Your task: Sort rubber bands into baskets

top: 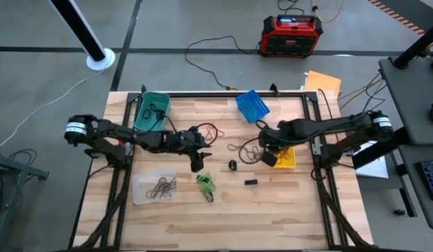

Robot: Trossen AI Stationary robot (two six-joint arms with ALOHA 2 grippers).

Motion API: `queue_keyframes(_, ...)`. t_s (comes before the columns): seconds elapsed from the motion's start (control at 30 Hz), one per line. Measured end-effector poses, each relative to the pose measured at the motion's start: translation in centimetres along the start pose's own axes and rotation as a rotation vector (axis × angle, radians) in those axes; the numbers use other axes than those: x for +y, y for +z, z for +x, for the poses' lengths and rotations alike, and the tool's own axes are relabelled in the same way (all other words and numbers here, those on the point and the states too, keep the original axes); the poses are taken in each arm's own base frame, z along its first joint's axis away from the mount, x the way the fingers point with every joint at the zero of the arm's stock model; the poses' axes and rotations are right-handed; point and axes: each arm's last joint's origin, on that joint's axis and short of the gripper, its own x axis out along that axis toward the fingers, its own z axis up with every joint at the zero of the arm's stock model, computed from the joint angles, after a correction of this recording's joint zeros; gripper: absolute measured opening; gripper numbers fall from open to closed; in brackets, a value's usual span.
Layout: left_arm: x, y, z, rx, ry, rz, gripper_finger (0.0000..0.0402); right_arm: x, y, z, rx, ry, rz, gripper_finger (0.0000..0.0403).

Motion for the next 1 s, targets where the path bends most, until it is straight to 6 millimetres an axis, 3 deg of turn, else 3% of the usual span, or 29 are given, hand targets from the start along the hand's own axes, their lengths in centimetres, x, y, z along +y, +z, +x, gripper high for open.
queue_keyframes(0.27,0.0,0.0,0.1,0.0,0.0,0.0,0.0148,-1.0,-1.7,1.5,0.006,-0.155,0.069,0.0023)
queue_keyframes(0.57,0.0,-0.1,0.1,0.002,0.0,-0.001,0.0148,-1.2,-2.1,1.9,0.041,-0.188,0.126,0.0107)
queue_keyframes(0.83,0.0,-0.1,0.1,0.002,-0.001,-0.01,0.0148,-0.6,-1.0,2.1,-0.07,-0.136,0.097,0.0155)
queue_keyframes(1.0,0.0,-0.1,0.1,0.003,-0.001,-0.019,0.0148,0.1,0.2,2.1,-0.176,-0.08,-0.031,0.0167)
